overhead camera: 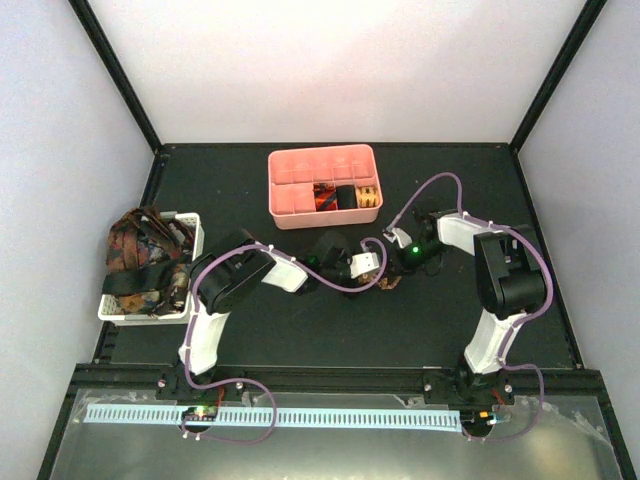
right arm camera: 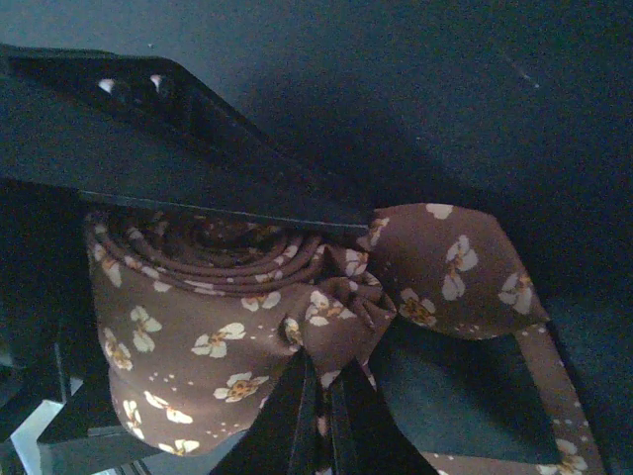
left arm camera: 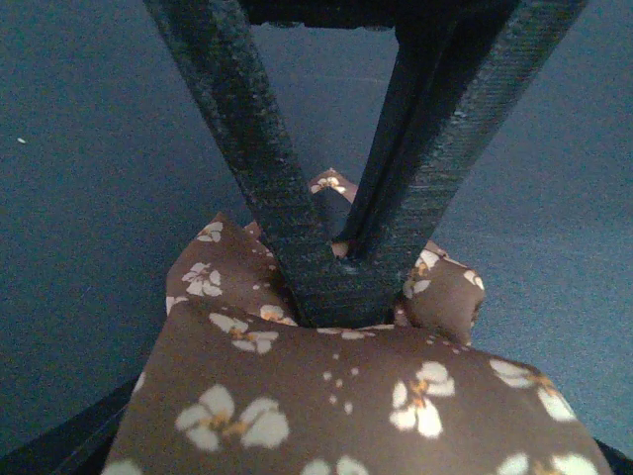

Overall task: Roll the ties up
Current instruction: Roll the tie at the center of the board.

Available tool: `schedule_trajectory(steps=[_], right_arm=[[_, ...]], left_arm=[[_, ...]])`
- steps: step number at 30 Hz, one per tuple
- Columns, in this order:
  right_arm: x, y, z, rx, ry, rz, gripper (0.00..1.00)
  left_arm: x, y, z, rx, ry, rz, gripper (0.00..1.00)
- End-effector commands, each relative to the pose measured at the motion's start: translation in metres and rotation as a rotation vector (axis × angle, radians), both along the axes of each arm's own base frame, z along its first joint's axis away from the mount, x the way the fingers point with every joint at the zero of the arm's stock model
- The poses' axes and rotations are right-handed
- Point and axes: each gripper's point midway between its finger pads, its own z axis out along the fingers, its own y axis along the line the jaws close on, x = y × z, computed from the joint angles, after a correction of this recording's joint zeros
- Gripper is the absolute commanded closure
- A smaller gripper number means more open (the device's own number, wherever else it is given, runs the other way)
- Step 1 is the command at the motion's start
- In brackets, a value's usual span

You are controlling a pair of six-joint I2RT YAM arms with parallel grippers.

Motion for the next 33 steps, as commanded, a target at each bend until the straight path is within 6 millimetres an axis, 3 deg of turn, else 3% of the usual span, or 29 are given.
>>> schedule_trajectory(steps=[1, 4, 7, 10, 15, 22, 27, 33], right_arm=[[-0.005, 0.007, 0.014, 0.043, -0.011, 0.019, 0.98], [-0.006, 0.007, 0.016, 0.047, -0.015, 0.02, 0.98], [-0.005, 0.0, 0.004, -0.005, -0.009, 0.014, 0.98], [-0.009, -0.007, -0.014, -0.062, 0.023, 0.012, 0.98], [-0.005, -0.012, -0.025, -0.103, 0.024, 0.008, 0.98], [0.0, -0.008, -0.027, -0.107, 0.016, 0.02, 0.98], [0.002, -0.002, -0.028, -0.099, 0.011, 0.036, 0.98], [0.008, 0.003, -0.025, -0.09, -0.005, 0.053, 0.98]], left_arm=[[-0.01, 0.019, -0.031, 0.112, 0.057, 0.03, 0.37], [-0.01, 0.021, -0.031, 0.109, 0.057, 0.038, 0.43], [-0.01, 0.021, -0.026, 0.091, 0.055, 0.037, 0.45], [-0.008, 0.024, -0.009, 0.036, 0.023, 0.052, 0.18], [-0.012, 0.028, 0.024, -0.064, -0.049, 0.023, 0.09], [-0.014, 0.022, 0.043, -0.119, -0.09, -0.015, 0.11], [-0.006, 0.015, 0.044, -0.127, -0.107, -0.017, 0.13], [-0.001, 0.01, 0.031, -0.077, -0.088, -0.019, 0.32]])
